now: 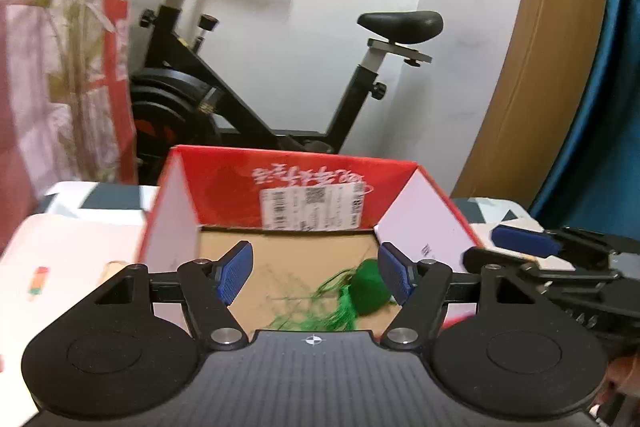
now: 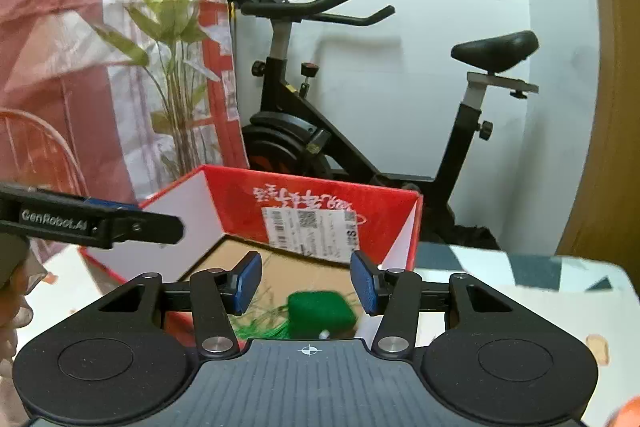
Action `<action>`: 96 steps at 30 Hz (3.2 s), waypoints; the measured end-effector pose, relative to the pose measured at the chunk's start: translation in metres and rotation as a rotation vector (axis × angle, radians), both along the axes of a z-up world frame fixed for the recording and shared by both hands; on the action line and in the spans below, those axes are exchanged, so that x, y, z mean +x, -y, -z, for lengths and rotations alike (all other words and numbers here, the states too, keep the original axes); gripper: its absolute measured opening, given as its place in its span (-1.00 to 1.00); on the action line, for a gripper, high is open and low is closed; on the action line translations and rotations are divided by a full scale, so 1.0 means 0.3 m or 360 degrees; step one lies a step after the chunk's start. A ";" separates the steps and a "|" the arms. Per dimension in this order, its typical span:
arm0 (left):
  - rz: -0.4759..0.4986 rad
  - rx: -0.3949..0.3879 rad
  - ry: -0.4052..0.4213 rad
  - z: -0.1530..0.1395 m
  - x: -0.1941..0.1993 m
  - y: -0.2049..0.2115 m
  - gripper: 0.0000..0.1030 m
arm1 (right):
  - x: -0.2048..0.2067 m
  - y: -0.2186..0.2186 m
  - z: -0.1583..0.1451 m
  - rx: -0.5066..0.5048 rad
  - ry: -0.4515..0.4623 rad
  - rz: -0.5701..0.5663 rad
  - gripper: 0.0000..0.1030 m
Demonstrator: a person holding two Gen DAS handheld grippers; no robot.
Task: Organize soft objects
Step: 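Lower both grippers and grasp the blue-and-white packet together, then lift the blue packet with both grippers and release it into the red box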
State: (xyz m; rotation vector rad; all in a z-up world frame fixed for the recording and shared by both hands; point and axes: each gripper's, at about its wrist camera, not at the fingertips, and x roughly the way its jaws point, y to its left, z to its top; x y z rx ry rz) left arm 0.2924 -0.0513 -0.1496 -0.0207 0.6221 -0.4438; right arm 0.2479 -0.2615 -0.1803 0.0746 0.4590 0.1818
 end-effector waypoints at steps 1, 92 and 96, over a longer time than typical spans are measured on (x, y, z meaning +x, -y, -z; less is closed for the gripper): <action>-0.0009 0.0004 0.0006 -0.003 -0.020 -0.016 0.38 | -0.021 -0.003 -0.001 0.0019 0.0004 0.0002 -0.11; 0.0143 0.0004 -0.0476 0.206 -0.175 -0.077 -0.55 | -0.213 -0.086 0.208 0.0162 -0.0416 -0.0209 -0.50; 0.0140 -0.0031 -0.0430 0.156 -0.217 -0.109 -0.55 | -0.242 -0.101 0.149 0.0142 -0.0354 -0.0248 -0.50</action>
